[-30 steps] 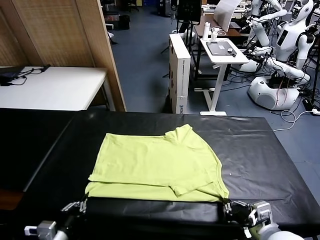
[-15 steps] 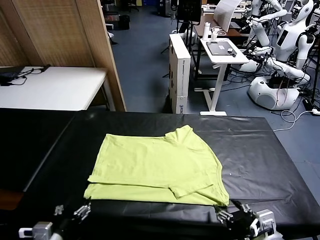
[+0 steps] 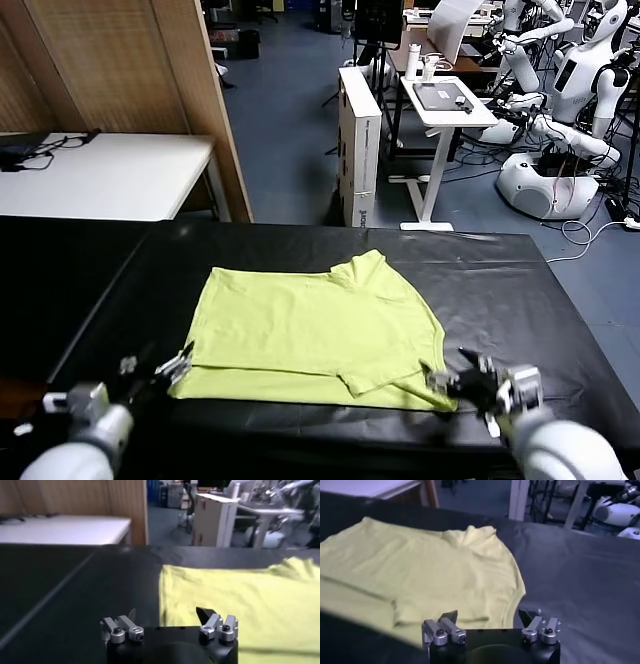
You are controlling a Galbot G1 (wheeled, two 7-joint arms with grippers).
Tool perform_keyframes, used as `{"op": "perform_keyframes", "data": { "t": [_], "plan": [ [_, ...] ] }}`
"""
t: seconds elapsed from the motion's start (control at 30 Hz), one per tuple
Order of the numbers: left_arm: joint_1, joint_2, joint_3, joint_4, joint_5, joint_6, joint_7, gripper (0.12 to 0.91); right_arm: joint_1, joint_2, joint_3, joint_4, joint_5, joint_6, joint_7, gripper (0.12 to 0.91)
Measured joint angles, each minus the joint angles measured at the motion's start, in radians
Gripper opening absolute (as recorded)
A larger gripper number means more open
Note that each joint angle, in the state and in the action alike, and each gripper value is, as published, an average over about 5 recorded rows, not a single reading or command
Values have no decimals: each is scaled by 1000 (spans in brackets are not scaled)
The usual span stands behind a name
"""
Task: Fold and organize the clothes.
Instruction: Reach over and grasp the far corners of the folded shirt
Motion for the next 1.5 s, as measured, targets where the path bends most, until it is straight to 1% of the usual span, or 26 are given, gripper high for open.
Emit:
{"op": "perform_keyframes", "data": {
  "t": [0.23,0.3,0.37,0.67,0.8,0.93,1.07,1.27,1.5],
  "plan": [
    [-234,46,57,105,-137,147,-2,907,246,32,-131,-169,-3,0,0,907],
    [-299,55,76,139,-150,168,2,907,305,45,-170,-216,-11,0,0,907],
    [-359,59,99,177,-154,178,8,907,360,60,-208,-265,-17,0,-6,907],
    [-562,57,212,362,-153,175,22,907,558,143,-349,-488,-62,0,-57,907],
    [-648,59,261,452,-137,174,37,907,619,178,-389,-566,-75,0,-77,907],
    [-728,57,299,538,-124,173,51,907,664,205,-413,-628,-82,0,-87,907],
    [-791,56,326,611,-114,165,63,907,691,217,-424,-670,-83,0,-95,907],
    [-855,47,353,687,-95,149,79,907,703,217,-423,-703,-83,0,-105,907],
    [-895,32,368,754,-78,140,84,907,710,219,-423,-713,-82,0,-109,905]
  ]
}}
